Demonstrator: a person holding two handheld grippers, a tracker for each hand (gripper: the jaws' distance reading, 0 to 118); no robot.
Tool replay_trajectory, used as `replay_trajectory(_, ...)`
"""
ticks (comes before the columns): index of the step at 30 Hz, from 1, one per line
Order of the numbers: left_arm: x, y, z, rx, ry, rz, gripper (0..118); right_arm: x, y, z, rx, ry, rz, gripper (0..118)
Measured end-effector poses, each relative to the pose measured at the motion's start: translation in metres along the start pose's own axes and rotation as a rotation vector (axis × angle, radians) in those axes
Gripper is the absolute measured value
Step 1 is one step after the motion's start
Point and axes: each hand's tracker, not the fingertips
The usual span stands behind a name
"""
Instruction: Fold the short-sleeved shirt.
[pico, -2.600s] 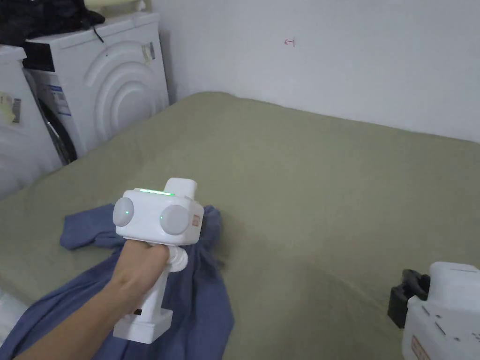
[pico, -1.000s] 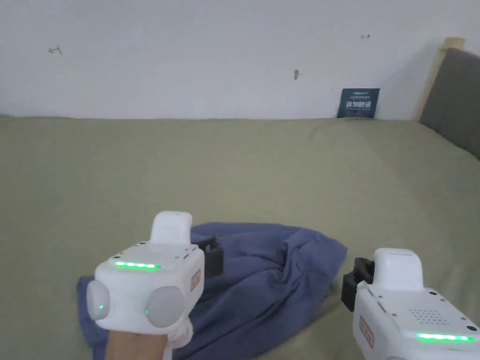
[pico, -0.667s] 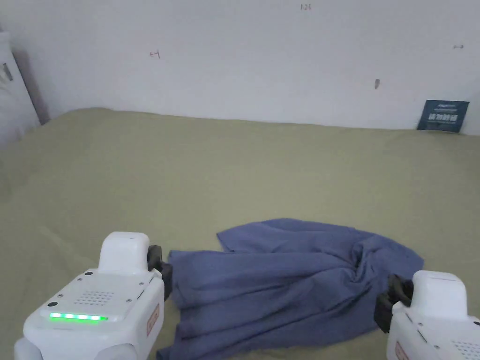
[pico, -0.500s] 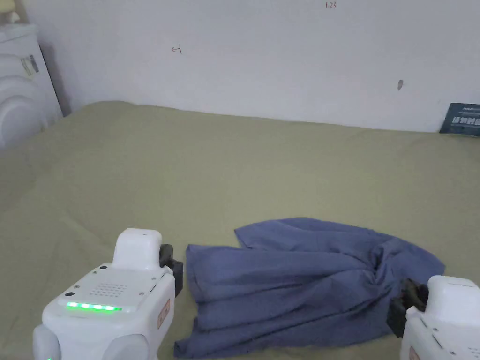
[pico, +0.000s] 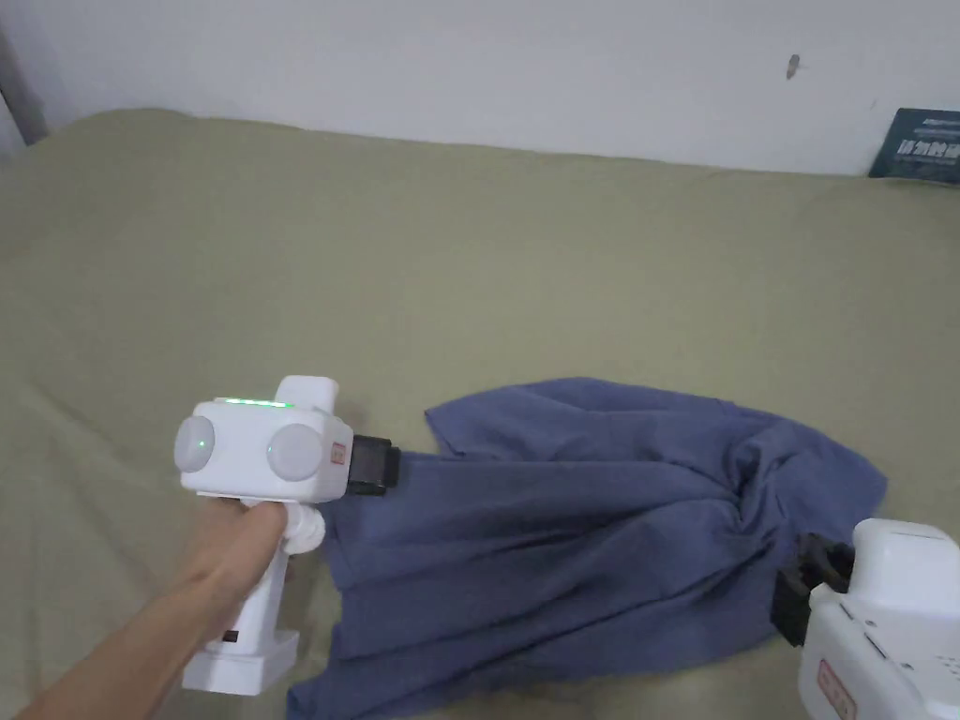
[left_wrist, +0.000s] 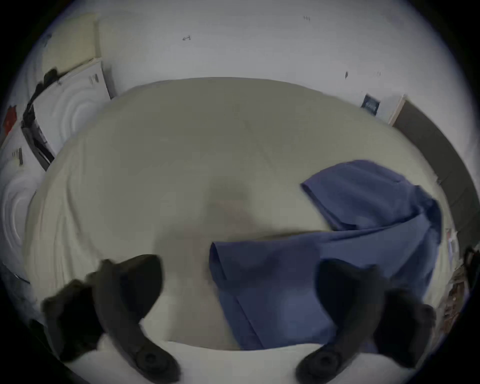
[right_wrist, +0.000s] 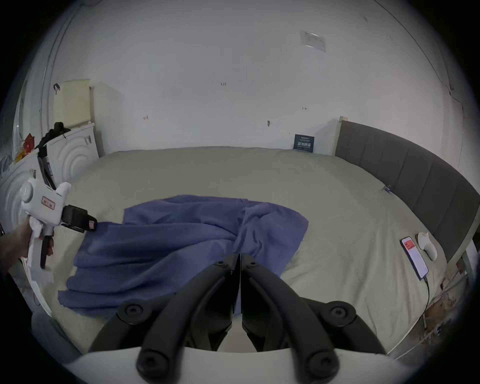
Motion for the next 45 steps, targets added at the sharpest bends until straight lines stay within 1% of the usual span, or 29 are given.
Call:
replay_trajectory(1,0.001,0.002,-0.004,-0.002,0.033,-0.013,106,0.004,-0.001,-0.004,-0.008,-0.005,0.004,6)
replay_trajectory(2,0.003,0.001,-0.011,-0.012,0.058,-0.046,107,0.008,-0.003,-0.01,-0.022,-0.015,0.008,6)
replay_trajectory(6,0.005,0.003,-0.009,-0.046,0.023,-0.04,103,0.025,-0.002,-0.03,-0.061,-0.043,0.006,6)
replay_trajectory(7,0.006,0.003,-0.001,-0.042,-0.029,-0.042,100,0.03,0.0,-0.035,-0.07,-0.056,-0.004,6)
replay_trajectory(8,0.009,0.002,0.008,-0.022,-0.039,-0.051,85,0.037,0.004,-0.043,-0.089,-0.083,-0.006,6)
replay_trajectory(9,0.009,0.003,0.011,-0.009,-0.048,-0.075,62,0.045,0.009,-0.051,-0.123,-0.132,-0.003,6)
replay_trajectory(10,0.01,0.002,0.014,-0.011,-0.097,-0.079,7,0.054,0.015,-0.062,-0.146,-0.153,-0.007,6)
replay_trajectory(11,0.012,0.001,0.015,-0.043,-0.106,-0.063,2,0.066,0.023,-0.073,-0.137,-0.138,-0.039,6)
replay_trajectory(13,0.012,0.0,0.01,-0.035,-0.104,-0.057,2,0.087,0.039,-0.099,-0.172,-0.138,-0.056,6)
replay_trajectory(15,0.013,-0.001,0.007,-0.04,-0.094,-0.073,2,0.108,0.057,-0.13,-0.214,-0.104,-0.092,6)
replay_trajectory(17,0.011,0.001,0.001,-0.046,-0.1,-0.072,2,0.125,0.07,-0.159,-0.23,-0.114,-0.098,6)
replay_trajectory(19,0.008,0.002,0.001,-0.052,-0.109,-0.06,2,0.135,0.075,-0.182,-0.306,-0.058,-0.119,8)
replay_trajectory(20,0.007,0.002,0.001,-0.056,-0.114,-0.052,2,0.143,0.078,-0.2,-0.356,-0.037,-0.111,21)
replay_trajectory(21,0.007,0.004,-0.004,-0.06,-0.118,-0.05,2,0.144,0.075,-0.205,-0.387,-0.02,-0.11,55)
replay_trajectory(22,0.006,0.003,-0.005,-0.061,-0.123,-0.041,2,0.148,0.071,-0.22,-0.43,-0.02,-0.094,109)
replay_trajectory(23,0.005,0.003,-0.006,-0.062,-0.125,-0.035,2,0.152,0.066,-0.231,-0.491,-0.048,-0.083,116)
replay_trajectory(24,0.005,0.002,-0.007,-0.061,-0.126,-0.03,2,0.139,0.058,-0.234,-0.448,-0.053,-0.073,109)
replay_trajectory(25,0.006,0.002,-0.009,-0.059,-0.126,-0.021,2,0.136,0.054,-0.239,-0.479,-0.061,-0.029,104)
replay_trajectory(26,0.007,0.002,-0.009,-0.057,-0.123,-0.02,2,0.136,0.048,-0.243,-0.507,-0.08,-0.001,106)
replay_trajectory(27,0.008,0.002,-0.01,-0.053,-0.119,-0.025,2,0.134,0.043,-0.249,-0.493,-0.067,-0.019,106)
replay_trajectory(28,0.009,0.001,-0.01,-0.051,-0.115,-0.031,2,0.13,0.052,-0.232,-0.479,-0.054,-0.035,102)
replay_trajectory(29,0.01,0.001,-0.011,-0.049,-0.11,-0.037,2,0.128,0.058,-0.224,-0.478,-0.038,-0.068,90)
replay_trajectory(30,0.01,0.002,-0.01,-0.049,-0.108,-0.037,2,0.126,0.063,-0.216,-0.452,0.01,-0.1,72)
replay_trajectory(31,0.01,0.002,-0.009,-0.047,-0.107,-0.034,2,0.123,0.066,-0.209,-0.436,0.035,-0.104,31)
replay_trajectory(32,0.009,0.002,-0.007,-0.045,-0.107,-0.023,2,0.128,0.063,-0.21,-0.413,0.054,-0.07,14)
replay_trajectory(33,0.008,0.003,-0.004,-0.044,-0.108,-0.014,2,0.127,0.068,-0.204,-0.416,0.084,-0.074,13)
replay_trajectory(37,-0.007,0.014,0.035,0.017,-0.099,0.012,2,0.124,0.09,-0.161,-0.325,0.048,-0.022,13)
replay_trajectory(39,-0.021,0.024,0.07,0.077,-0.094,0.039,2,0.129,0.108,-0.135,-0.268,0.047,-0.042,13)
replay_trajectory(45,-0.059,0.055,0.178,0.257,0.014,0.048,2,0.152,0.158,-0.064,-0.092,0.094,-0.093,13)
